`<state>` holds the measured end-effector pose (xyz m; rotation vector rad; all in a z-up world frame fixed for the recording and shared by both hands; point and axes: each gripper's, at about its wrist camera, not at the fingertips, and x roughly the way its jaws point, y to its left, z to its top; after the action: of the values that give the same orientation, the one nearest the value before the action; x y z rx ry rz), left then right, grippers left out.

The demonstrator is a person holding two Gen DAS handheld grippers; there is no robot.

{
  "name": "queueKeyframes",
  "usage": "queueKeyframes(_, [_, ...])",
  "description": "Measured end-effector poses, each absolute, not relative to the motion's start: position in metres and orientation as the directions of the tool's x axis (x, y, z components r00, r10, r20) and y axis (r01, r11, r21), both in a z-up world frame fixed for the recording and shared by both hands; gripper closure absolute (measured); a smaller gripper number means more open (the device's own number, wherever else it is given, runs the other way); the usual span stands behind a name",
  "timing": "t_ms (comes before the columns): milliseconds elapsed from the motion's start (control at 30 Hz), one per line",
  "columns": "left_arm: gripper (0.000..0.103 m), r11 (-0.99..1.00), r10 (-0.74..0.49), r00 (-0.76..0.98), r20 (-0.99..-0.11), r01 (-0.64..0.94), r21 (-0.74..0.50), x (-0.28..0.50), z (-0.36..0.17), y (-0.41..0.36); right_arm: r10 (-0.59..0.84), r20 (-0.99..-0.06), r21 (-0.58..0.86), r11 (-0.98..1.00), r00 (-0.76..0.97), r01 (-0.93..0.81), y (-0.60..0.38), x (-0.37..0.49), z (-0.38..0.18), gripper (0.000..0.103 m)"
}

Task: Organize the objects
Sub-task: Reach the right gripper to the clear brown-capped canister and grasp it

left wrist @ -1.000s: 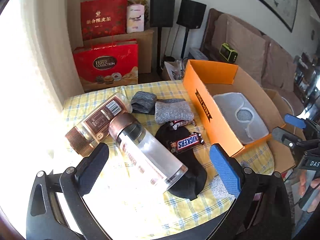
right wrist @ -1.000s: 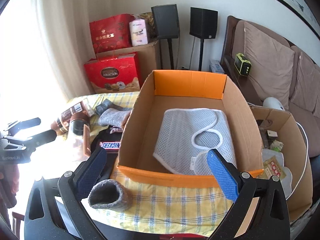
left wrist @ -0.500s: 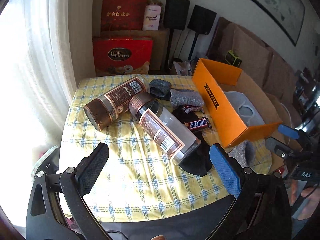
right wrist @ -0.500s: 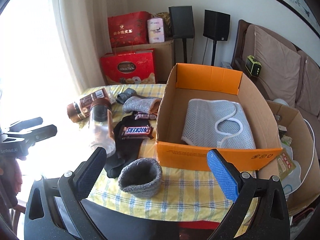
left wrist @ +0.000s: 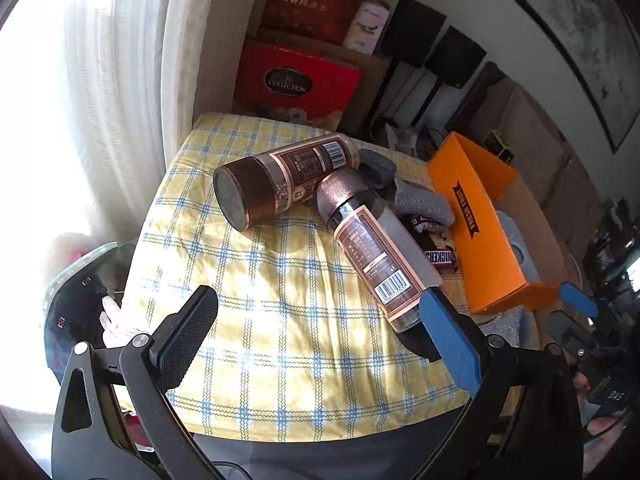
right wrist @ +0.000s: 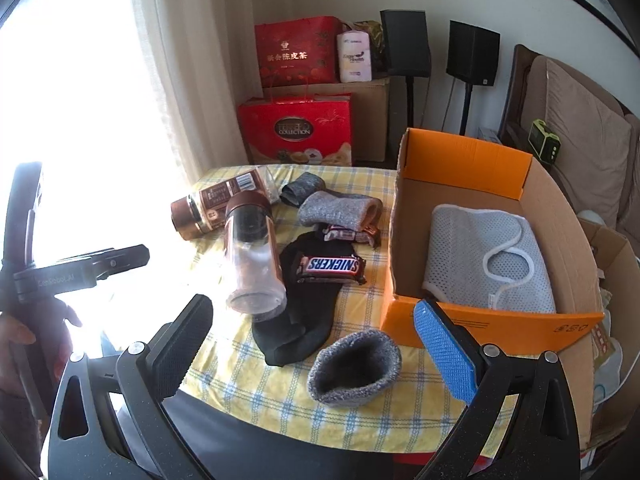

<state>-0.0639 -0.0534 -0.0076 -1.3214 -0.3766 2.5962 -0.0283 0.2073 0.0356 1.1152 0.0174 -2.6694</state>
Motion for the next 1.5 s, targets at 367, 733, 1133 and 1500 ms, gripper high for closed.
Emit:
queueKeyframes(367, [0.002, -0.949, 0.275, -0.565, -0.778, -0.028, -0.315, -0.077, -0.025, -0.075, -0.253, -0.723, 0.062, -0.951, -0.643, 0.304, 0.149, -0.058, 0.016, 0.001])
queueKeyframes(733, [0.002, -0.947, 0.276, -0.550, -0.788, -0.015, -0.321, -0.099, -0.040, -0.087, -0.225, -0.772, 0.046, -0.952, -0.594, 0.301, 0.124, -0.089, -0.018, 0.001])
queueKeyframes(1133, [0.002, -0.910, 0.377, -0.490, -0.786, -0.036, -0.413, -0.109, -0.059, -0.071, -0.175, -0.824, 0.021, -0.960, -0.539, 0.280, 0.120, -0.105, -0.056, 0.033])
queueKeyframes(1500, [0.002, -0.827, 0.518, -0.427, -0.741, -0.030, -0.561, -0.111, -0.072, -0.062, -0.456, -0.792, 0.390, -0.889, -0.406, 0.238, 0.144, -0.103, -0.056, 0.035])
